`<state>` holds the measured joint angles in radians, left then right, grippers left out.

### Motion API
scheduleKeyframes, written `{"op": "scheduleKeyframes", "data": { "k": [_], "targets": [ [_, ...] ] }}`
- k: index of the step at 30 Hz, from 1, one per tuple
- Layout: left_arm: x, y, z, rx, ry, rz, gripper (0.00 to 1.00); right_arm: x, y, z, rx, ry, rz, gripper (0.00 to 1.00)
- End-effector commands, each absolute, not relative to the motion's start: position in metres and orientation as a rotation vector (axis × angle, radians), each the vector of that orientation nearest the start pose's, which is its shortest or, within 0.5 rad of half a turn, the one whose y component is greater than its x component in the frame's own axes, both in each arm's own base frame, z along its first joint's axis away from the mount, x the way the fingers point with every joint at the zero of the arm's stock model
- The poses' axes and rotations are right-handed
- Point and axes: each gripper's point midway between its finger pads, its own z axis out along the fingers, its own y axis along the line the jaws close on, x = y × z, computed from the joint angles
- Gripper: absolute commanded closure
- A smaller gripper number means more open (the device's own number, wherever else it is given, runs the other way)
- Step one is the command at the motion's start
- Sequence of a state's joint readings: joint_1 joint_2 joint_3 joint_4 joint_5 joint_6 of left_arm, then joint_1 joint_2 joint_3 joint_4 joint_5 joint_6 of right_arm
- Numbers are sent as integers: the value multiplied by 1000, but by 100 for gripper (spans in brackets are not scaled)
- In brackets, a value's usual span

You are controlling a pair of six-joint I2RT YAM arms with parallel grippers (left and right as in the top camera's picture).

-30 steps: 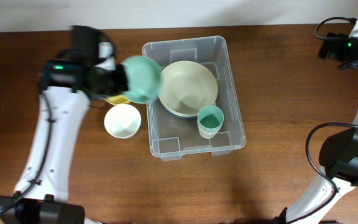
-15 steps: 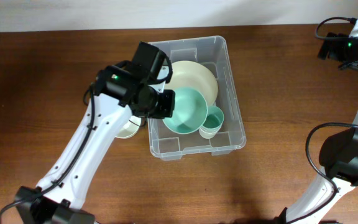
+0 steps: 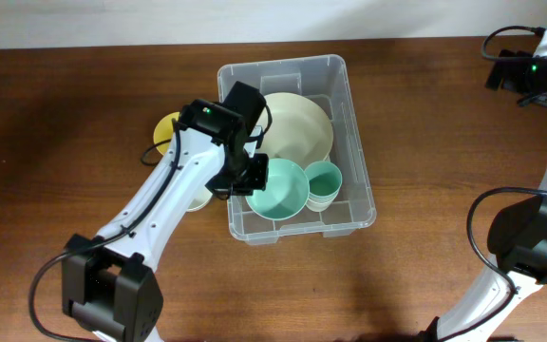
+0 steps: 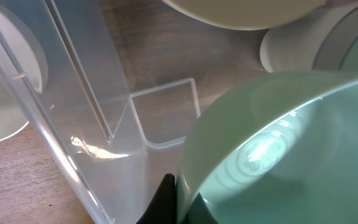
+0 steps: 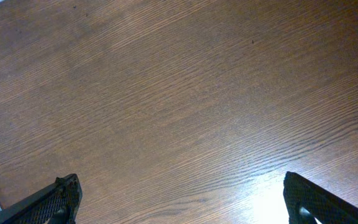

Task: Pack container
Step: 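Carry the teal bowl into the container's lower left and release, then move the left gripper to the yellow bowl and grasp its rim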

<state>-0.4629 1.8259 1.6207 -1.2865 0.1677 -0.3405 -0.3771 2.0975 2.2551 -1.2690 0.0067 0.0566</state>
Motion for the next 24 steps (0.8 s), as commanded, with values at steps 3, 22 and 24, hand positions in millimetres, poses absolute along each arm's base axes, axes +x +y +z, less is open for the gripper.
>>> {"op": "scheduleKeyframes", "data": {
  "k": [3,22,24],
  "targets": [
    [308,-183,136,180,3114,-280,59,459,-183,231,584,2593,-110,1],
    [404,-70,212,-402,2764,-158,46,459,-183,231,584,2593,-109,1],
    [407,-48,207,-473,2760,-119,39,459,-183,231,584,2593,-109,1]
  ]
}}
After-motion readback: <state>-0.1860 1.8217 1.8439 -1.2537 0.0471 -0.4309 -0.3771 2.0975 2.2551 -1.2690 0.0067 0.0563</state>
